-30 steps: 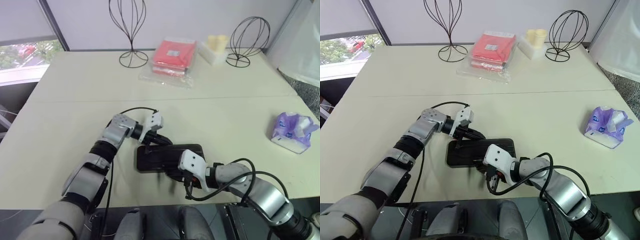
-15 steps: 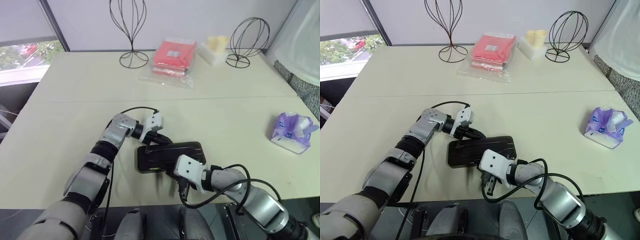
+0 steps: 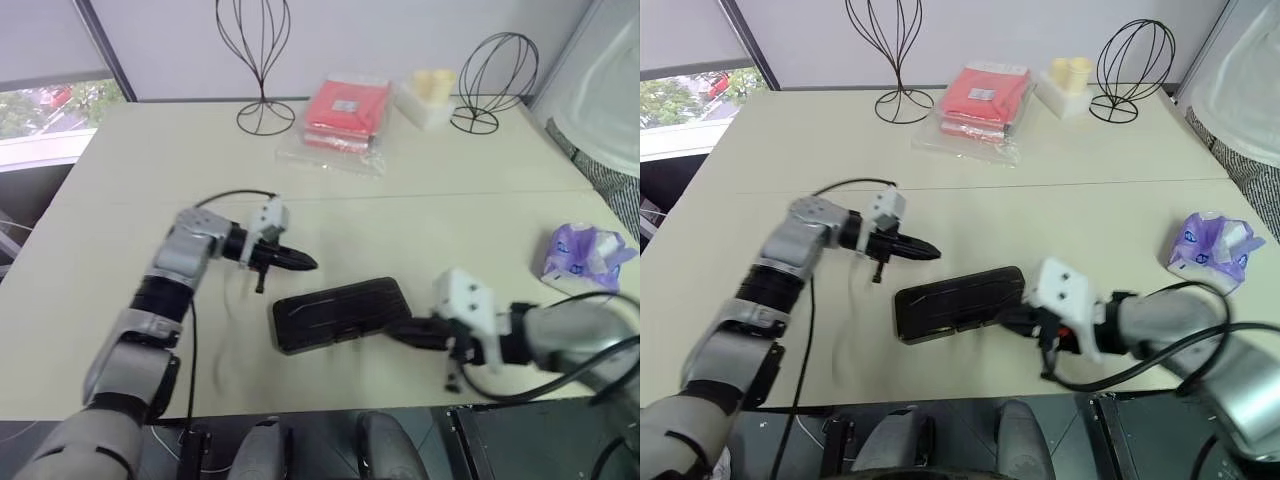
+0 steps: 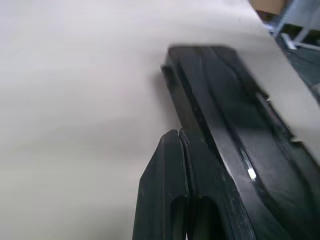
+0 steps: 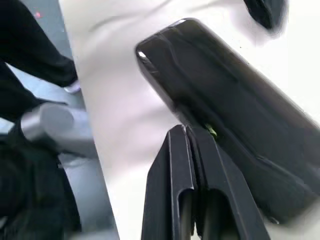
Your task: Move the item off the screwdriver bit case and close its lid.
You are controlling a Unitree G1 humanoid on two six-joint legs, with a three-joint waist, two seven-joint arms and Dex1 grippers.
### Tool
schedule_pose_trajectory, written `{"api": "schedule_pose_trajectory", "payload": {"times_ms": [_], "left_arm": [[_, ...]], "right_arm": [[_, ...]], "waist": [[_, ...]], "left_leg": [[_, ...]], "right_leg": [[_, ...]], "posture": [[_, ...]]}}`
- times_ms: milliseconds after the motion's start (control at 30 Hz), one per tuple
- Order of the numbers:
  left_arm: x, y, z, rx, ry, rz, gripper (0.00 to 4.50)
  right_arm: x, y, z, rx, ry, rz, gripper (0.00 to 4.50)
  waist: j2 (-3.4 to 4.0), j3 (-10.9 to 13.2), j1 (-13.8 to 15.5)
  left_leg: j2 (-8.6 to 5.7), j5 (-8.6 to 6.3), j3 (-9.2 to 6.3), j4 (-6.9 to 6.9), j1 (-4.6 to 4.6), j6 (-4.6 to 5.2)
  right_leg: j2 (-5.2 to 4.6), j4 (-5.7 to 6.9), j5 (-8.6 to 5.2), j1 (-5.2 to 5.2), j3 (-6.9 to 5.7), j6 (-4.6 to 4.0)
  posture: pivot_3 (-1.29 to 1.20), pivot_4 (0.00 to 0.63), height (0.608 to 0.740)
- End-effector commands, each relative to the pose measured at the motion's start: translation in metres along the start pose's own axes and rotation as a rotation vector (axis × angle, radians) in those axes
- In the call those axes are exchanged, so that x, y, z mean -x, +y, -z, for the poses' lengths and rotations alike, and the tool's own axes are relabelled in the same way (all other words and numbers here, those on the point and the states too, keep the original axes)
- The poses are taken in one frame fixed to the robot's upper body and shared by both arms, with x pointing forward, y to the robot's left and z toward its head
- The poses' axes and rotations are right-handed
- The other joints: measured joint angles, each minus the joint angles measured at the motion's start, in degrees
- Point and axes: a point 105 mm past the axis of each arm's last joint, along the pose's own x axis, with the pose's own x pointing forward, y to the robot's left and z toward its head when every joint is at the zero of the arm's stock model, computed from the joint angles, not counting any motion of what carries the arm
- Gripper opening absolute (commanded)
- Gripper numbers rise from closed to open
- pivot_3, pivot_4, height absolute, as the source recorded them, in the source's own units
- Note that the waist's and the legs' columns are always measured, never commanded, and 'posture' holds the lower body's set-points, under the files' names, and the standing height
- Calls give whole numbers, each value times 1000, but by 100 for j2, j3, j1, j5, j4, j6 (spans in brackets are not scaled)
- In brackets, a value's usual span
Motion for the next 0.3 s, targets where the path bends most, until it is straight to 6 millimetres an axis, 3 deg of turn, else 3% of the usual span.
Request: {"api": "schedule_pose_trajectory", "payload": {"times_ms": [33, 300], "left_arm": [[31, -13, -29, -43, -59, -43, 0], [60, -48, -36, -29, -67, -144, 0]], "right_arm": [[36, -19, -23, 82, 3, 41, 43], [58, -43, -19, 123, 65, 92, 43]], "waist": [[3, 2, 6], [-2, 5, 24]], "left_leg": [[1, 0, 1, -2, -1, 0], [3, -2, 9, -2, -5, 3]], "right_leg": [[0, 0, 0, -2, 1, 0], [-6, -4, 0, -3, 4, 0]], "posture": [[0, 150, 740], [0, 150, 740]]}}
